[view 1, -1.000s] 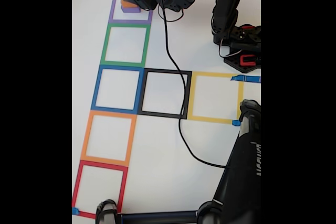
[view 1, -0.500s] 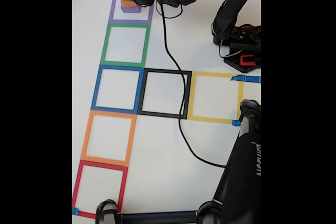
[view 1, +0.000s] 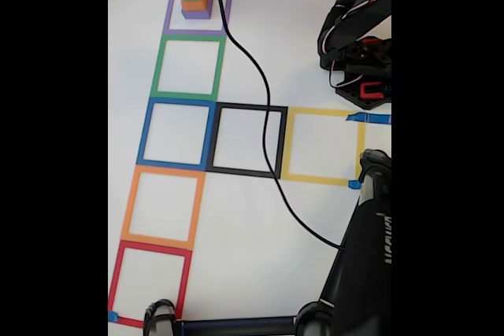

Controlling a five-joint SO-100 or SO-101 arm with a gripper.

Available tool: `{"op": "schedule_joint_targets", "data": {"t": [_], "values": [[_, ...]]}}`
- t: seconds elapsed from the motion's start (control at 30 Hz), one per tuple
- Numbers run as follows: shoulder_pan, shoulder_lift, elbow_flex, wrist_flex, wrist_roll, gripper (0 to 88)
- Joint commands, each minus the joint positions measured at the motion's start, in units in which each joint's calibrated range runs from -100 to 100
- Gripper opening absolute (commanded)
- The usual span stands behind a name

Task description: Tower of hanoi

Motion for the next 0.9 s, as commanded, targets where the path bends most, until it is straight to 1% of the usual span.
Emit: {"op": "schedule_joint_targets", "data": {"t": [0.0, 0.2, 0.37, 0.67, 0.73, 0.87], "values": [[-1.1, 0.6, -24.9, 24.9, 0.9, 6.3], [-2.2, 3.6, -44.4, 43.2, 0.9, 6.4], [-3.4, 1.6, -48.8, 52.6, 0.9, 6.3], [-7.4, -6.5, -32.0, 51.1, 0.9, 6.2], [-7.7, -8.8, -23.1, 46.1, 0.9, 6.2], [-7.3, -17.0, 0.2, 28.8, 0.9, 6.2]]}}
